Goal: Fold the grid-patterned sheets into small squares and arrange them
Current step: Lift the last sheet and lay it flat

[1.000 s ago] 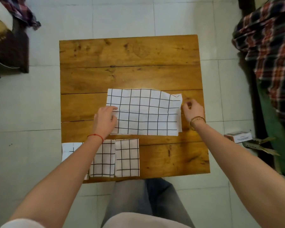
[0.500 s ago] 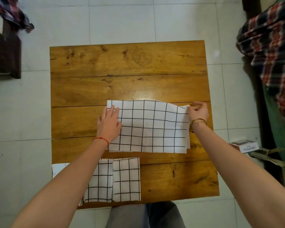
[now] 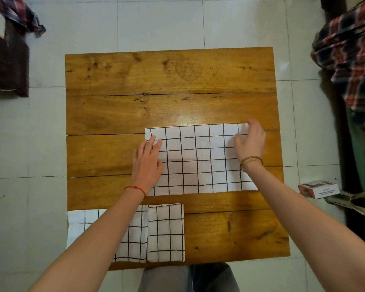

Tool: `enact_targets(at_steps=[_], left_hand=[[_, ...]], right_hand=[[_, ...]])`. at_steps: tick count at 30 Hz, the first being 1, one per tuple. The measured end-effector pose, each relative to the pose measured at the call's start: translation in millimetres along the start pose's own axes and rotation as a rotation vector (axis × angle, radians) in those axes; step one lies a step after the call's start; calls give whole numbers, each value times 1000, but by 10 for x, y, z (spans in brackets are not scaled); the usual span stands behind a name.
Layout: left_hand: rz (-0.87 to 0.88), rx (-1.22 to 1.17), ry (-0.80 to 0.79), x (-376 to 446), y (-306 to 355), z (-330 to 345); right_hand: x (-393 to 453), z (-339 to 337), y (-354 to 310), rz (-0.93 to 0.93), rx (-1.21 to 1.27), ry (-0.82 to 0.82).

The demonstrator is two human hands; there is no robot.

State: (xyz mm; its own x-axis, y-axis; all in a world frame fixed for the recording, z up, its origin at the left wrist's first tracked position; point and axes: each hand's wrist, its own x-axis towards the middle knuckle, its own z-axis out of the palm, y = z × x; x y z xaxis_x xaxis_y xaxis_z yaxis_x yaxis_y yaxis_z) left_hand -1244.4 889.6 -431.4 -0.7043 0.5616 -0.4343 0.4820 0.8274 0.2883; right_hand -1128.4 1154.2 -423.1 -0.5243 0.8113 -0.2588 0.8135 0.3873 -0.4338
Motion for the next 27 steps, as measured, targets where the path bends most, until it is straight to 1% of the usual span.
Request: enact_targets(at_steps=[1, 3, 6, 9, 13, 18, 20, 23, 27], left_hand=[[-2, 3, 8, 16, -3, 2], [-10, 13, 15, 63, -10, -5], [-37, 58, 26, 150, -29, -25], [-62, 109, 13, 223, -38, -29], [-71, 131, -29, 282, -73, 10], [-53, 169, -15, 266, -137, 85], [-43, 188, -12, 259, -159, 87], [-28, 198, -11, 253, -191, 83], [-34, 205, -27, 265, -198, 89]], right_hand=[[-46, 69, -78, -122, -80, -28], [-158, 227, -272, -325, -165, -135], [-318, 489, -592, -550, -336, -278], [-420, 729, -885, -693, -451, -361], [-483, 990, -1072, -800, -586, -402], [-450, 1012, -906, -813, -636, -375], [-368, 912, -728, -778, -642, -361], [-200, 660, -354, -638, -657, -305], [27, 267, 276, -384, -697, -208]])
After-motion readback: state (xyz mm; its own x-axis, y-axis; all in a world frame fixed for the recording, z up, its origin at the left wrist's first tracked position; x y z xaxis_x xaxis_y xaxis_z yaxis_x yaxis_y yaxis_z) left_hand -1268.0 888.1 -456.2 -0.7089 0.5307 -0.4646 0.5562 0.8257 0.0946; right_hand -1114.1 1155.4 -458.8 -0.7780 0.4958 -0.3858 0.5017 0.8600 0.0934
